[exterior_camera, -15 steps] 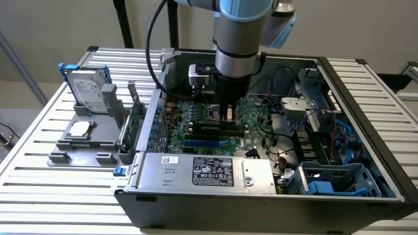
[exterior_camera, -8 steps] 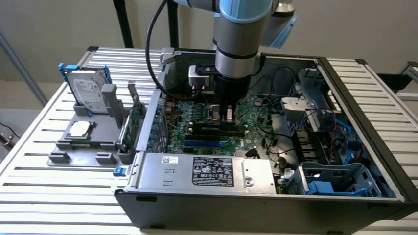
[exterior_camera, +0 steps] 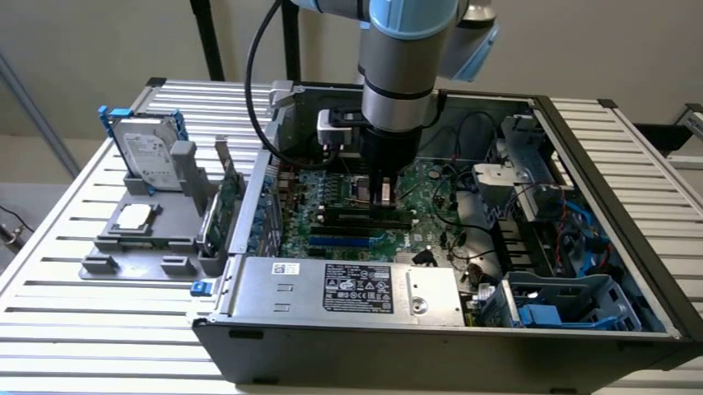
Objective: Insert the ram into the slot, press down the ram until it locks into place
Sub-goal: 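Insert the ram into the slot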
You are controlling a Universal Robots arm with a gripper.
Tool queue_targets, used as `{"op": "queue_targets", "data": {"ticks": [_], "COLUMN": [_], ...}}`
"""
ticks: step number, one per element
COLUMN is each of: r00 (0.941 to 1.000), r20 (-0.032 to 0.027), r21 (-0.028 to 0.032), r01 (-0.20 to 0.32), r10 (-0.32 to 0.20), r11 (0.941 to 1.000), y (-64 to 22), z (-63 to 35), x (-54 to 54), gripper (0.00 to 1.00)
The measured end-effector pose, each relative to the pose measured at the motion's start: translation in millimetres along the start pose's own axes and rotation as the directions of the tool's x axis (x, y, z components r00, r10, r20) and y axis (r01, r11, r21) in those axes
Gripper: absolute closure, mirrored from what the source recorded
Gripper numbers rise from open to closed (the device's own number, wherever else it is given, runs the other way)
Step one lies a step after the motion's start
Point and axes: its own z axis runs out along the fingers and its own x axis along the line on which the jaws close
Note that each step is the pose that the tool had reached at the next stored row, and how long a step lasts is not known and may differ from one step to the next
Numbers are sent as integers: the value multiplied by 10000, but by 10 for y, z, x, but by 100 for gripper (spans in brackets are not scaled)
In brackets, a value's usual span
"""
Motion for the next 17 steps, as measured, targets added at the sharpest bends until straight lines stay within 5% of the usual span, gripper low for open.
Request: {"op": "queue_targets", "data": {"ticks": [17], "r00": [10000], "r20": [0], "r21": [-1], "r01": [45], "r10": [-45], "r11": [10000], "y": [5], "z": [0], "x": [-5], "gripper": [87]}}
